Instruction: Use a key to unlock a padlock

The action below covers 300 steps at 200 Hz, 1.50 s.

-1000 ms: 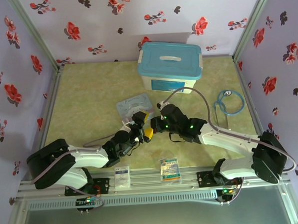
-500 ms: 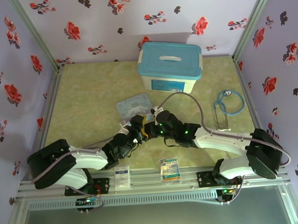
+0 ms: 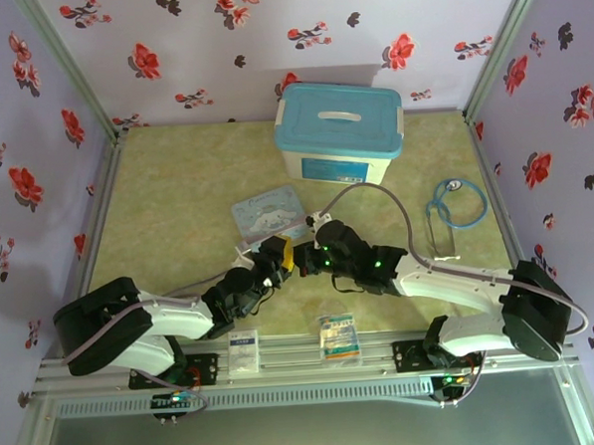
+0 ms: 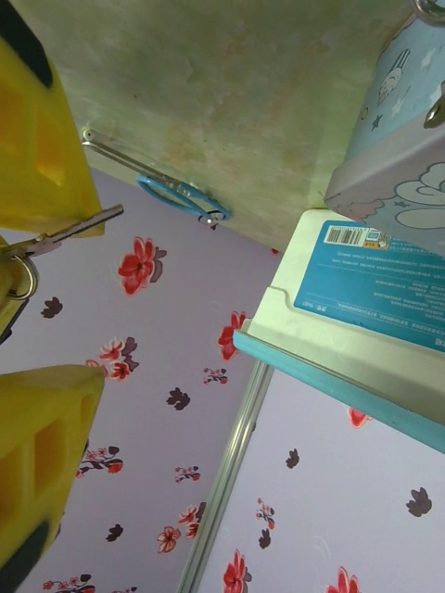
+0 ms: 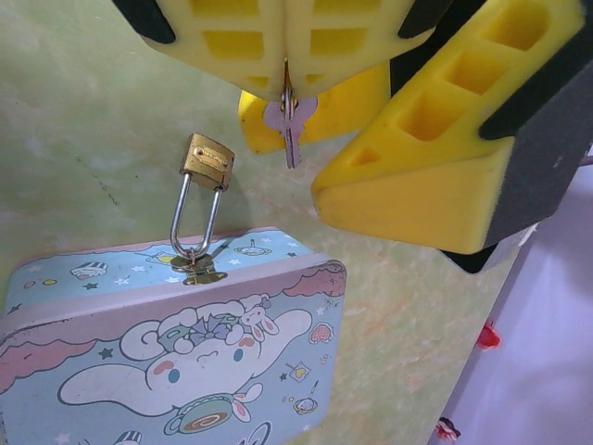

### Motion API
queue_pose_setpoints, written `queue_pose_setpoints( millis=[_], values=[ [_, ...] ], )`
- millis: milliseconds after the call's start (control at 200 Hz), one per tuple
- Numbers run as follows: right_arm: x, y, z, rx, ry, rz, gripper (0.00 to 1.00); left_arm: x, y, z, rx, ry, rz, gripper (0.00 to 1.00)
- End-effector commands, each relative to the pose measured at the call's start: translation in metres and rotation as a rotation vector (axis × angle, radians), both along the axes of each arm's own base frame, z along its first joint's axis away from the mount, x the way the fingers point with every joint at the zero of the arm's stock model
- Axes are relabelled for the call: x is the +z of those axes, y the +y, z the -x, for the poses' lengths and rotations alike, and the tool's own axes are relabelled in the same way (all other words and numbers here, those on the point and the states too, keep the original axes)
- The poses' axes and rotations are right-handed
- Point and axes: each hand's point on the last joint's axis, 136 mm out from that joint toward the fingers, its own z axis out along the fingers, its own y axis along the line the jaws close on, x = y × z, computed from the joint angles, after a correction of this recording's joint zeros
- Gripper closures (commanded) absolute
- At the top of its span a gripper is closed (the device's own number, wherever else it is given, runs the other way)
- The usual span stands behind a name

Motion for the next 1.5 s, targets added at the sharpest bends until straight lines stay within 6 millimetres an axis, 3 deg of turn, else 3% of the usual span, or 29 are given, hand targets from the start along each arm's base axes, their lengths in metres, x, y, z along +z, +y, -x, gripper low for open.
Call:
queue_pose_setpoints(
  millis=[0, 235, 480, 665, 755, 805, 840, 880, 940, 1015, 1180, 1345, 1480, 1495],
  values=[
    [-0.004, -0.006, 0.004, 0.000, 0.001, 0.019, 1.00, 0.000, 0.003, 0.001, 0.012, -0.025, -0.022, 0.62],
    [-0.004, -0.006, 0.006, 0.009, 0.005, 0.020, 1.00, -0.019, 0.004, 0.000, 0.017, -0.005, -0.060, 0.71],
    [-0.009, -0.013, 0.008, 0.025, 0.007, 0.089, 1.00, -0.021, 0.002, -0.001, 0.012, -0.031, -0.095, 0.91],
    [-0.012, -0.016, 0.009, 0.020, 0.011, 0.099, 1.00, -0.018, 0.002, -0.001, 0.012, -0.052, -0.105, 1.00],
    [-0.010, -0.018, 0.007, 0.001, 0.007, 0.095, 1.00, -0.019, 0.002, -0.001, 0.009, -0.058, -0.115, 1.00],
    [-0.009, -0.022, 0.005, -0.024, 0.018, 0.081, 0.79, -0.017, 0.002, -0.001, 0.007, -0.075, -0.128, 1.00],
    [-0.008, -0.024, 0.003, -0.040, 0.040, 0.046, 0.56, -0.015, 0.002, -0.001, 0.006, -0.092, -0.143, 1.00],
    [-0.004, -0.025, 0.000, -0.059, 0.070, -0.029, 0.38, -0.011, 0.002, -0.001, 0.002, -0.124, -0.168, 1.00],
    [0.000, -0.029, -0.004, -0.079, 0.123, -0.175, 0.26, -0.008, 0.003, -0.001, -0.002, -0.156, -0.210, 1.00],
    [0.020, -0.028, -0.007, -0.060, 0.140, -0.352, 0.17, -0.003, 0.005, -0.002, -0.005, -0.206, -0.253, 1.00],
    [0.039, -0.016, -0.006, 0.008, 0.159, -0.443, 0.21, 0.013, 0.002, 0.000, -0.026, -0.286, -0.282, 1.00],
    [0.063, 0.001, -0.004, 0.082, 0.168, -0.639, 0.26, 0.029, 0.003, 0.003, -0.045, -0.362, -0.354, 1.00],
    [0.053, -0.003, -0.009, 0.057, 0.189, -0.658, 0.34, 0.040, 0.020, 0.002, -0.002, -0.386, -0.415, 1.00],
    [0.053, -0.003, -0.009, 0.057, 0.187, -0.661, 0.35, 0.053, 0.017, 0.000, 0.006, -0.406, -0.401, 1.00]
  ],
)
